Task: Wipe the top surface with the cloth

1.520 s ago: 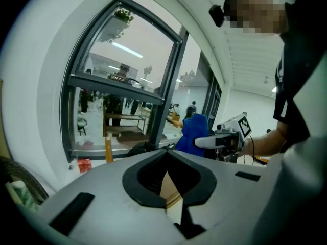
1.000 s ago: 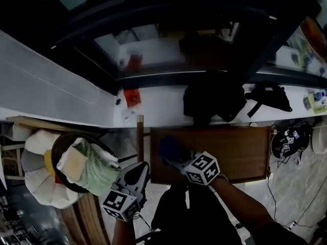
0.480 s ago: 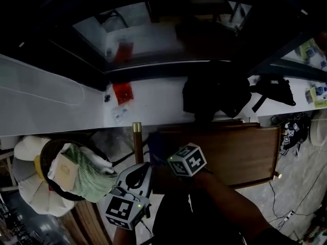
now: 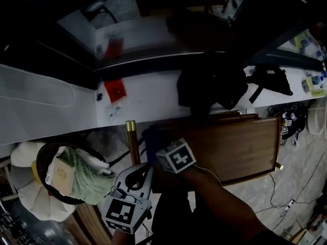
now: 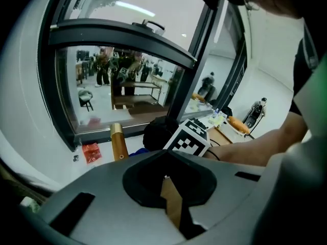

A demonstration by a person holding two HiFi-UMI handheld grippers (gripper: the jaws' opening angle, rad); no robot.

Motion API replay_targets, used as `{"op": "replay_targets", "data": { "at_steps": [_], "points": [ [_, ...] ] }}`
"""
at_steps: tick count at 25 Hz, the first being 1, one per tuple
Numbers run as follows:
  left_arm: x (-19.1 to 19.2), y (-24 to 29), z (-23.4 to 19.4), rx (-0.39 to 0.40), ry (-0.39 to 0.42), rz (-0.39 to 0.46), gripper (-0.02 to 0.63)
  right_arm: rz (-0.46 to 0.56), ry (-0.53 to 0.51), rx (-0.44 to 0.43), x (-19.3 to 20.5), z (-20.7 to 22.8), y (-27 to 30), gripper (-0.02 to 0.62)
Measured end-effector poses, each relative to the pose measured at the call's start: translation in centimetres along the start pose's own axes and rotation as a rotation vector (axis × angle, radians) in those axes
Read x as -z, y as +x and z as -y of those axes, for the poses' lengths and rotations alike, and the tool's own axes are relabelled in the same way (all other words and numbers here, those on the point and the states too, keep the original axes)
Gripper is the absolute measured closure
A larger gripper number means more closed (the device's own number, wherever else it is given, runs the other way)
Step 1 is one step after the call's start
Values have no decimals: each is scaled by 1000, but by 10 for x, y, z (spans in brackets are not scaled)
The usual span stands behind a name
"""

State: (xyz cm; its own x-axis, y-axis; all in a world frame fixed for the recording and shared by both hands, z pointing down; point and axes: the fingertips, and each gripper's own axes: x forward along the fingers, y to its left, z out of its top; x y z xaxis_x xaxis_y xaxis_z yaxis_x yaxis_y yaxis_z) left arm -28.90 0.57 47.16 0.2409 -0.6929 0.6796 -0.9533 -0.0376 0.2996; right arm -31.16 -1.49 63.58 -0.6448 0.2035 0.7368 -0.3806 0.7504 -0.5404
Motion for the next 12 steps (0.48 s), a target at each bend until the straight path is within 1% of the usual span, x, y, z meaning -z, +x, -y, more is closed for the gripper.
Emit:
{"op": "replay_targets", "data": {
  "at_steps": [7, 12],
  "points": [
    [-4, 29, 14, -48, -20, -60, 595, 2, 25, 2, 12, 30, -26, 480],
    [-9, 70, 48, -68, -50, -97, 595, 9, 5, 59, 26, 80, -71, 482]
  ]
}}
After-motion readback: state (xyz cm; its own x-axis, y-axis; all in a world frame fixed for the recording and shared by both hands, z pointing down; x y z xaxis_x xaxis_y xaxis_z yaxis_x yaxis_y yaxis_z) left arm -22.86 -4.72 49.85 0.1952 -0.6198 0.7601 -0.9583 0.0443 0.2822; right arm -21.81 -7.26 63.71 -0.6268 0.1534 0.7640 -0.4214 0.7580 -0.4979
